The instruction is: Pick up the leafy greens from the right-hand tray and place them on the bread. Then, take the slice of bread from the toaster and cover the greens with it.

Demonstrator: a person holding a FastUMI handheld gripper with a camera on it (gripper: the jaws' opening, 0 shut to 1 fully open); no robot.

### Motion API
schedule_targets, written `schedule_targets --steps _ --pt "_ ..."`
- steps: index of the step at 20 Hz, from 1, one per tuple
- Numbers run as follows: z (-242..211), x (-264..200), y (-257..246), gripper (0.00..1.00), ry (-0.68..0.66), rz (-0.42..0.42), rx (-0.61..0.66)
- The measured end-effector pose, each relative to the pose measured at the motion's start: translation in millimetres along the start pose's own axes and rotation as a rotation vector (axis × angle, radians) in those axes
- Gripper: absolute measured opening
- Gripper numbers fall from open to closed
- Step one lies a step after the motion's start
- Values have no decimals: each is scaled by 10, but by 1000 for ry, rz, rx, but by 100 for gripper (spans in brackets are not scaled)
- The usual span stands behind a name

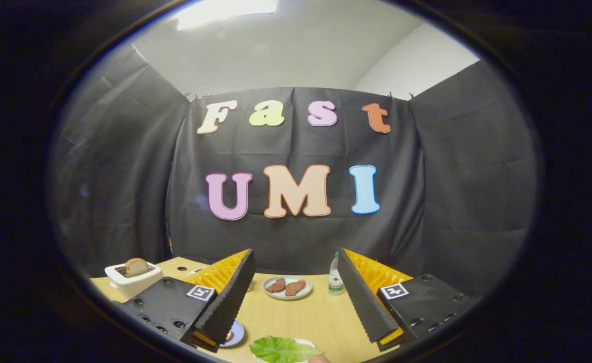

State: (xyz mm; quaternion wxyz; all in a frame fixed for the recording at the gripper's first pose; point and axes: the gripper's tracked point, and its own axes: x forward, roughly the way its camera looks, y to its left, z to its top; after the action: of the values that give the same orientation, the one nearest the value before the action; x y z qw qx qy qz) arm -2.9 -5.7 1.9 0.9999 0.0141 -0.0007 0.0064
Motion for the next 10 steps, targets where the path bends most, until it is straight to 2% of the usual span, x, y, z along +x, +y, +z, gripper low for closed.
schedule_targets --steps 10 --pt "-19 2 -29 100 0 18 -18"
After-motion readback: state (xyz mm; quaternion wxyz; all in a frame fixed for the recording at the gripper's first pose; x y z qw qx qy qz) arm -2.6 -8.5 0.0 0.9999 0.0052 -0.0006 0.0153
